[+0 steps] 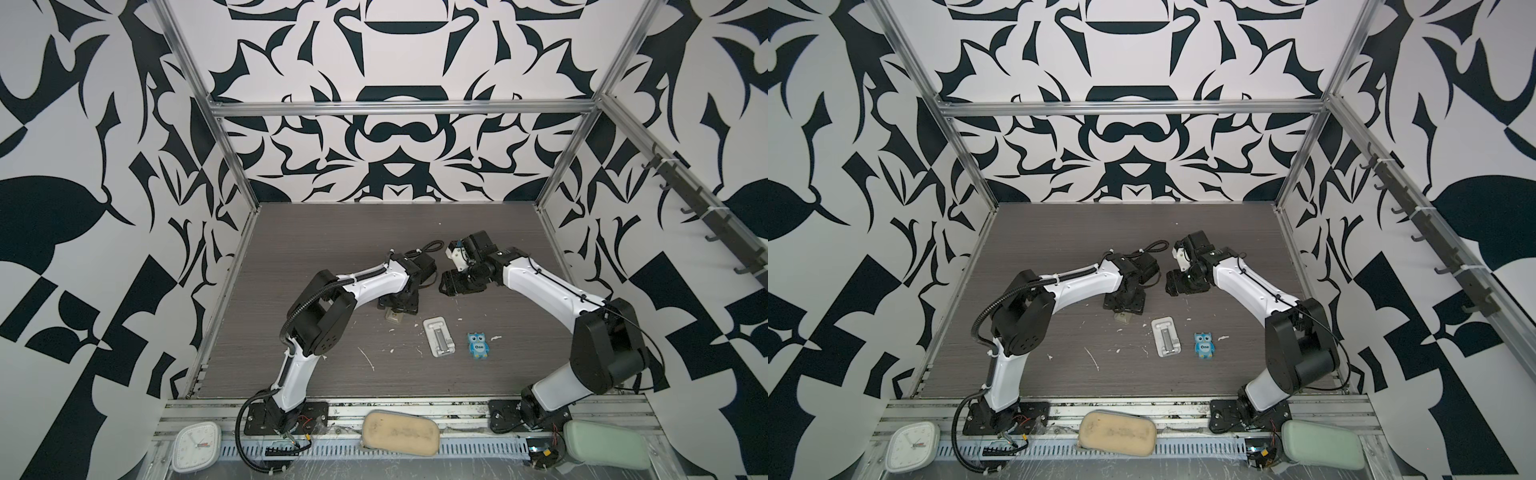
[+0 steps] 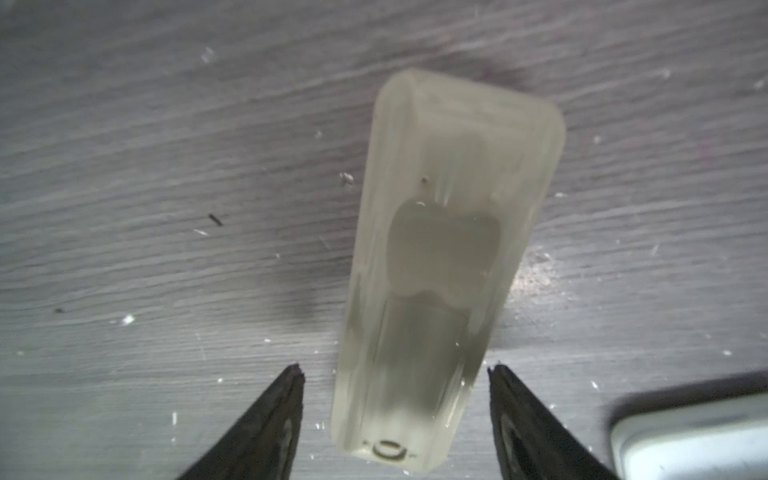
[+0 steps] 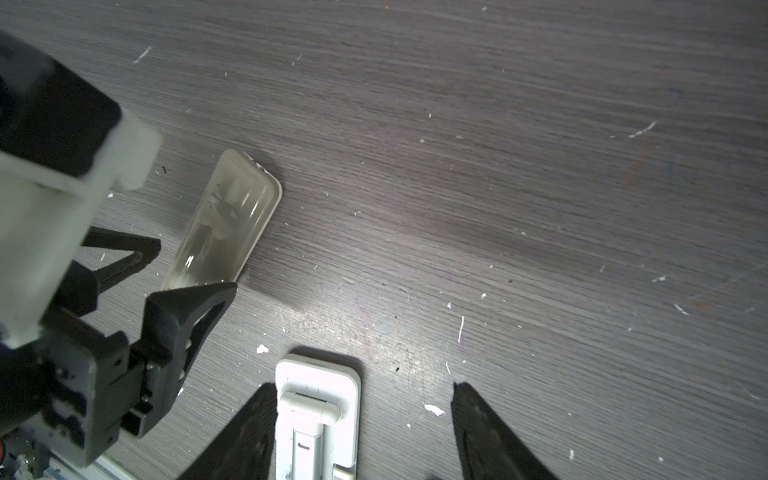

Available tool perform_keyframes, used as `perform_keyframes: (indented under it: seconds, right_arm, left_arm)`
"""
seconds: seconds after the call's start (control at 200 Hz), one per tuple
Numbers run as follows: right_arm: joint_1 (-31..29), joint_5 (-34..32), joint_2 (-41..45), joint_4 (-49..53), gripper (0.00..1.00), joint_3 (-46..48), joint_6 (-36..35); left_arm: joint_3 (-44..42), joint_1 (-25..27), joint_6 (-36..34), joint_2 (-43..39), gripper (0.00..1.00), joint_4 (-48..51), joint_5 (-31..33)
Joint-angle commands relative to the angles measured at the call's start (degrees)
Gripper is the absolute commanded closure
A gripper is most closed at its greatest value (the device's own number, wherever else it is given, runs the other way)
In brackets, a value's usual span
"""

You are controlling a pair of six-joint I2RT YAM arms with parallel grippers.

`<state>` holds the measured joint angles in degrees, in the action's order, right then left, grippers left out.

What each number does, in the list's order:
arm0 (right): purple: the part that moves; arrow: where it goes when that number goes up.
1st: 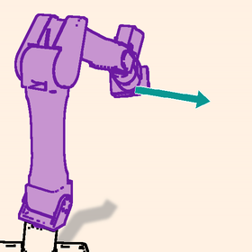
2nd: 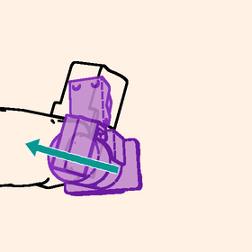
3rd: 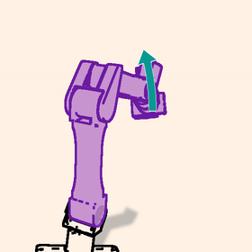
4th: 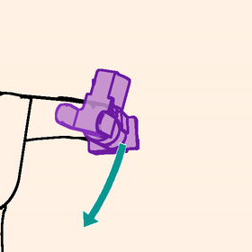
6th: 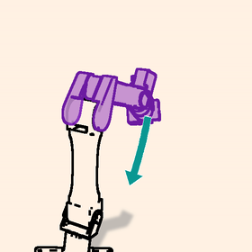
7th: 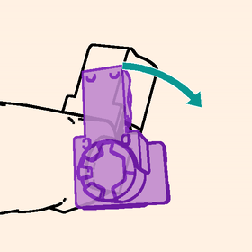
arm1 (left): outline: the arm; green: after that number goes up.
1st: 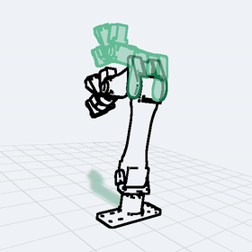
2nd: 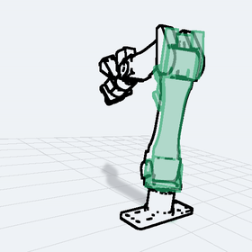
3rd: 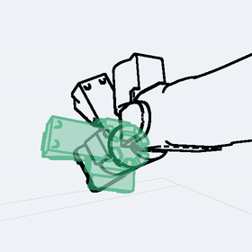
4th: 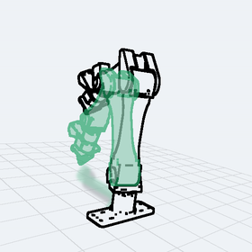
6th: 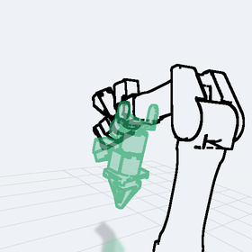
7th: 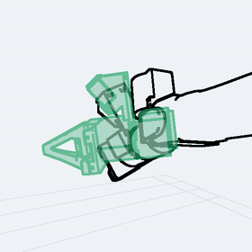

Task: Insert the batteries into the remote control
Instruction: 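Close the left gripper around the remote's end over the cover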

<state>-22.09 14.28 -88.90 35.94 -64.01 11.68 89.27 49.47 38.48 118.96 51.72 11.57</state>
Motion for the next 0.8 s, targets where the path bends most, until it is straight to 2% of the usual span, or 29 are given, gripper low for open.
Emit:
perform_keyframes:
  seconds: [0.0,0.21,0.605,0.795]
  right_arm:
    - [0.2,-0.5,2.2,-0.2,0.30,-0.1,0.0]
    - [0.3,-0.7,2.6,-0.1,0.30,-0.2,0.0]
    - [0.9,1.5,2.2,0.0,0.30,-2.4,1.0]
    - [1.5,2.9,3.6,0.8,0.30,-4.2,0.6]
  left_arm:
    - [-1.7,-1.8,-1.2,-1.9,0.27,-0.6,-3.7]
    - [-4.2,-2.6,-2.8,-1.8,0.32,-2.1,-5.0]
    - [-9.9,-2.6,-2.7,-3.4,0.63,-6.6,-4.2]
    - [-12.7,-3.4,-2.4,-8.5,0.72,-11.5,-6.6]
